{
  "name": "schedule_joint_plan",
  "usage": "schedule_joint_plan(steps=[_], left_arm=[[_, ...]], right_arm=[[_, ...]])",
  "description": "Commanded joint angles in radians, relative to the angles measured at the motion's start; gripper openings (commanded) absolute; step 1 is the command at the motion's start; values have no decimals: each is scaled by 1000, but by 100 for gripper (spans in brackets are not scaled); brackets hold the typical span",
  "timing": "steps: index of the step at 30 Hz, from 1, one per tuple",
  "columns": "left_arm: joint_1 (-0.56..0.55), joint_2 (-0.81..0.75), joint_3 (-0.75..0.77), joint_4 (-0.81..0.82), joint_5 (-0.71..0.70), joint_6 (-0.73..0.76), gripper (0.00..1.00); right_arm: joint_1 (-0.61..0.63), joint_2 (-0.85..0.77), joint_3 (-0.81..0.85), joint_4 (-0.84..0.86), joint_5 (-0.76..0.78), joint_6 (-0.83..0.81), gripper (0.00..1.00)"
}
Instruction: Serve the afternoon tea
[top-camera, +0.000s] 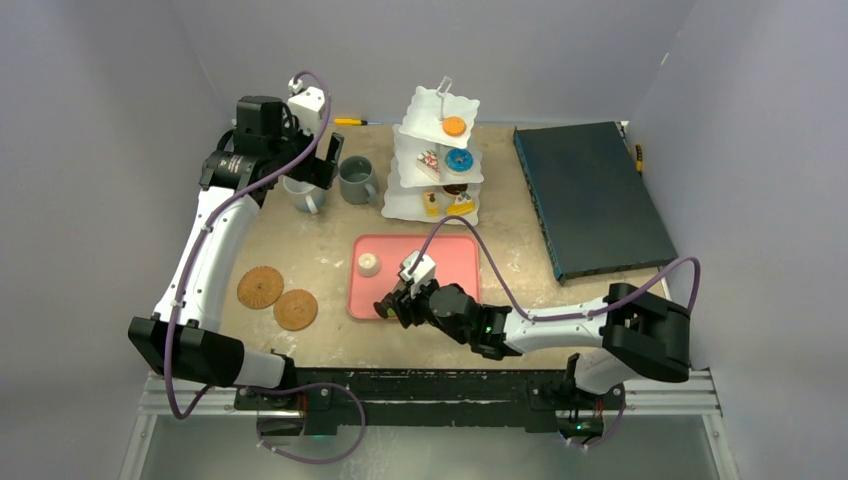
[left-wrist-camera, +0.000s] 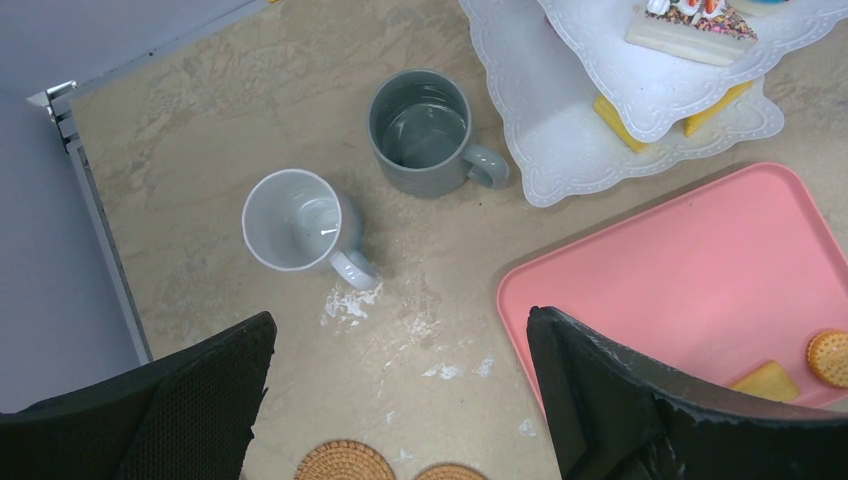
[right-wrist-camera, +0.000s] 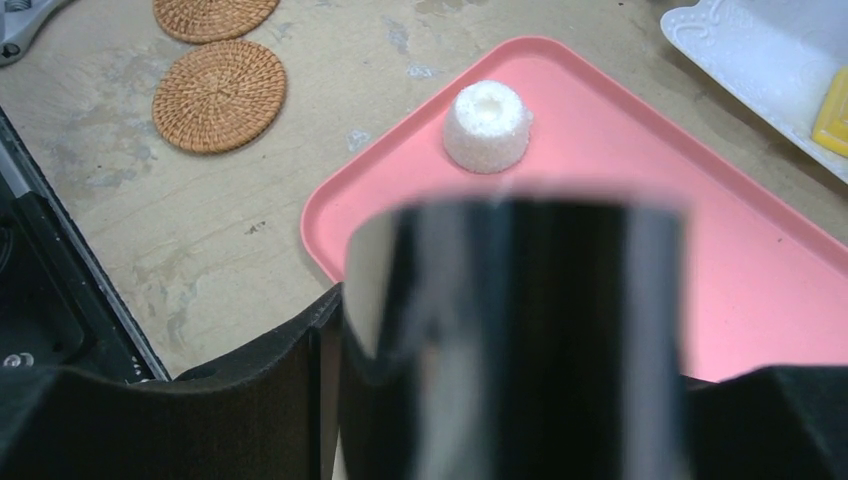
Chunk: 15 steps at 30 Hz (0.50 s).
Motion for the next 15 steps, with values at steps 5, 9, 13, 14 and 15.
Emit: schedule_joint_plan(steps=[5, 9, 13, 14, 15], left_arm=[[7, -19, 24, 16, 6, 11, 96], [7, -17, 25, 17, 11, 6, 96], [8, -18, 26, 15, 9, 5, 96], [8, -18, 25, 14, 7, 7, 96], [7, -19, 24, 14, 7, 8, 96]], right_arm=[[0, 25, 13, -42, 59, -62, 57], [-1, 36, 32, -39, 48, -70, 57], [-1, 49, 36, -26, 67, -83, 54], [-2, 51, 38, -23, 76, -88, 53], [-5, 53, 38, -18, 82, -93, 52]])
